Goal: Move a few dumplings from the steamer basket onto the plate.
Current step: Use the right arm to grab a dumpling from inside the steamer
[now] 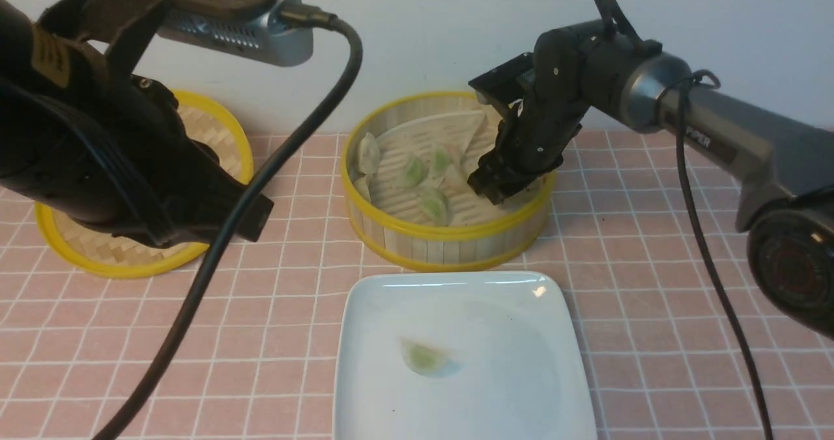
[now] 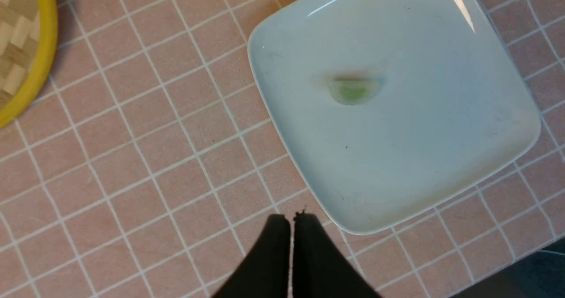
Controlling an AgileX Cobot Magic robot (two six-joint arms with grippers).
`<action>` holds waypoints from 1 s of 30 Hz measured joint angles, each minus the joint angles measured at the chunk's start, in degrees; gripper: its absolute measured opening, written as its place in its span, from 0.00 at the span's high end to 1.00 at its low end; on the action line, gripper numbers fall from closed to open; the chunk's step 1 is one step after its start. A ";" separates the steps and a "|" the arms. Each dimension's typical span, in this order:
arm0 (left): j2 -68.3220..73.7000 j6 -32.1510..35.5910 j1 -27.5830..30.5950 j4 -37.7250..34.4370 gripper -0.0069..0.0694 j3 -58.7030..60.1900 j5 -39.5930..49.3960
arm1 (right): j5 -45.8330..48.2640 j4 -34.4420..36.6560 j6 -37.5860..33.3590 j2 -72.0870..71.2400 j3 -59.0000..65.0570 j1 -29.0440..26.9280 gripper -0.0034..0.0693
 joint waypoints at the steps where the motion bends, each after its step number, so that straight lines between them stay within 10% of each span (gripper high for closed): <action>1: -0.12 -0.04 0.00 0.18 0.92 0.00 0.00 | -0.66 -0.89 0.47 0.23 -0.08 0.00 0.48; 30: -0.37 -0.11 0.00 0.47 0.92 0.10 0.04 | 0.04 -5.83 4.27 2.81 -3.89 0.01 0.71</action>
